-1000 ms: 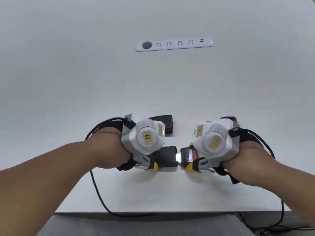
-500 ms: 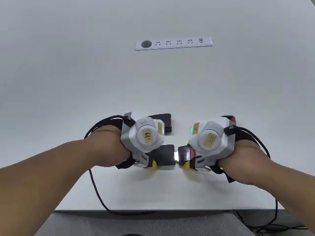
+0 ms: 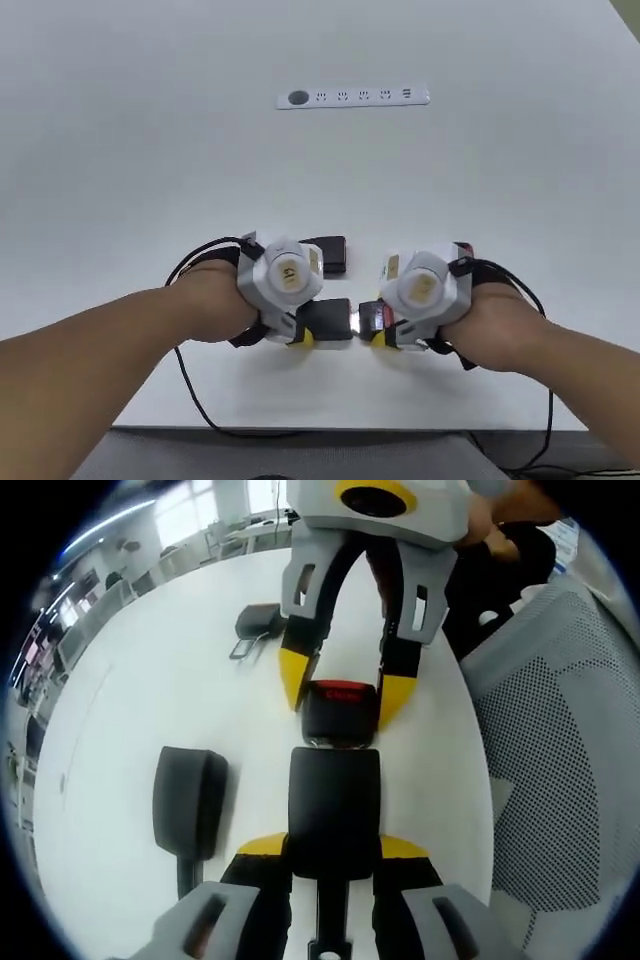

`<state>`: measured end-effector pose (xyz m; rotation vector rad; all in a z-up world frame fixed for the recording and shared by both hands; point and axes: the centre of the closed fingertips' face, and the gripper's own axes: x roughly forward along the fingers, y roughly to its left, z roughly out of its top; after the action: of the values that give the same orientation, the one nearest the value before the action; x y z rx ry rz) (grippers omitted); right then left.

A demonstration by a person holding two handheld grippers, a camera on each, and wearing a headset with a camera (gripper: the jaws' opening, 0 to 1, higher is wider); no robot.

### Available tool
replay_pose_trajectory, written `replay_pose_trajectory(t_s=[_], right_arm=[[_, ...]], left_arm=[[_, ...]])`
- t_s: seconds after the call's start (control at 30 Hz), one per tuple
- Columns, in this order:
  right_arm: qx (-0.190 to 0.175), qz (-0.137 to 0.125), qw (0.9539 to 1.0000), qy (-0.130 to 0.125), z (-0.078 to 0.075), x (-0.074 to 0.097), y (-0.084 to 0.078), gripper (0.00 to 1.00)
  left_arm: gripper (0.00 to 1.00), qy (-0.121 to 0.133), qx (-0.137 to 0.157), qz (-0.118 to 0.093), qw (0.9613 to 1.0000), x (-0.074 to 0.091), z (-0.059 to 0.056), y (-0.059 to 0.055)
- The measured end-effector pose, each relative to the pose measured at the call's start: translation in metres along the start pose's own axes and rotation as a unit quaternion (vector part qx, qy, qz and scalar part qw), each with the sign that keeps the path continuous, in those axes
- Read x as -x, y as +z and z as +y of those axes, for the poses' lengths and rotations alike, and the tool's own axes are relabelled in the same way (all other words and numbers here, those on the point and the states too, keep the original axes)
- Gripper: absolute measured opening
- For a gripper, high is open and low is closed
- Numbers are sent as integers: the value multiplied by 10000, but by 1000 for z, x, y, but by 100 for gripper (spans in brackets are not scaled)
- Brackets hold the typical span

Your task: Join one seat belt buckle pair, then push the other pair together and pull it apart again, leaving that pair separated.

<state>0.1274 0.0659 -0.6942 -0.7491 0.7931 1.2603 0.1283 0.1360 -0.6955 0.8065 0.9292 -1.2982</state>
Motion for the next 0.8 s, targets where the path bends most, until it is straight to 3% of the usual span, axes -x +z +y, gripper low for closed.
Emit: replay_pose_trajectory(t_s=[0.3, 0.53, 0.8], right_arm=[[-77, 77, 9999, 88, -3, -2, -1, 33], [-179, 253, 9995, 52, 1, 0, 1, 34], [-229, 265, 9994, 31, -4, -1, 2, 36]], left_arm=[[31, 62, 60, -72, 9999, 0, -5, 2], [32, 37, 126, 23, 9999, 0, 0, 0], [33, 130, 203, 148, 9996, 0, -3, 0]])
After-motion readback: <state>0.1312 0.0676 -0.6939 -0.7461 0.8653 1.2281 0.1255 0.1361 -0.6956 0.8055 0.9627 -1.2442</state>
